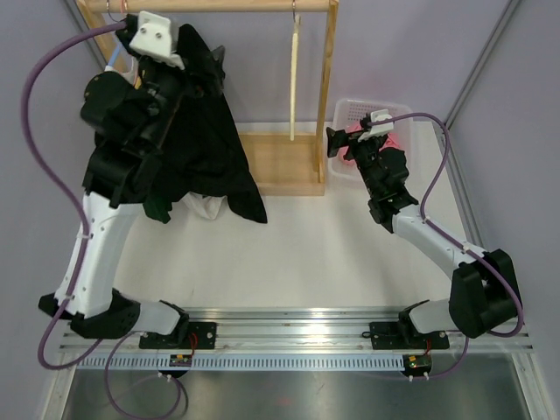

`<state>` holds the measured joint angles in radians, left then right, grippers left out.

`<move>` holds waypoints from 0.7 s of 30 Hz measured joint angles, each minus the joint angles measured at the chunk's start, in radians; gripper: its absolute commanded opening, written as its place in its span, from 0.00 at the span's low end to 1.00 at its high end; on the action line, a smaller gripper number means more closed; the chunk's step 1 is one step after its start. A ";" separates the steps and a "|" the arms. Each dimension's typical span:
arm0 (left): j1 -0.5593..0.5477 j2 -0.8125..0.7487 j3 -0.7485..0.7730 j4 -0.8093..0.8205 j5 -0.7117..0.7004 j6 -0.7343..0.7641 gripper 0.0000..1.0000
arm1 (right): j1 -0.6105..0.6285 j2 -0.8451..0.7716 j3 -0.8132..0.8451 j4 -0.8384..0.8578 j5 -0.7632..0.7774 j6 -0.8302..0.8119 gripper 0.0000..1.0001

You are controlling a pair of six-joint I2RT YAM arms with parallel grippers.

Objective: Remove the t-shirt from the hanger
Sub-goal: Hang the hanger back to the clothesline with the left arm, then grab a hanger with a tshirt on it with the left arm

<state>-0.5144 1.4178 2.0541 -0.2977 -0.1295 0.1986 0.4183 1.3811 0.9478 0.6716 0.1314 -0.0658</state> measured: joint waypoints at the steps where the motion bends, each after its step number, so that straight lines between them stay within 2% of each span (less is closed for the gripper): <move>1: 0.029 -0.035 -0.029 0.000 0.011 -0.008 0.96 | 0.000 0.000 0.000 -0.016 -0.007 0.002 1.00; 4: 0.117 -0.112 -0.119 -0.006 0.055 -0.032 0.97 | 0.000 0.000 0.000 -0.042 -0.031 0.005 0.99; 7: 0.229 -0.118 -0.146 -0.036 0.134 -0.056 0.98 | 0.000 0.001 0.000 -0.057 -0.050 0.011 1.00; 14: 0.451 0.066 -0.081 -0.177 0.322 -0.117 0.97 | 0.000 0.027 0.002 -0.069 -0.096 0.023 0.99; 17: 0.515 0.172 -0.022 -0.218 0.380 -0.134 0.97 | 0.000 0.045 0.007 -0.075 -0.100 0.027 0.99; 21: 0.563 0.214 -0.039 -0.226 0.396 -0.150 0.96 | 0.000 0.061 0.011 -0.086 -0.105 0.027 0.99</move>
<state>0.0486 1.6318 2.0155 -0.5240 0.2665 0.0490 0.4183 1.4425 0.9588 0.5858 0.0265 -0.0387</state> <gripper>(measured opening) 0.972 0.993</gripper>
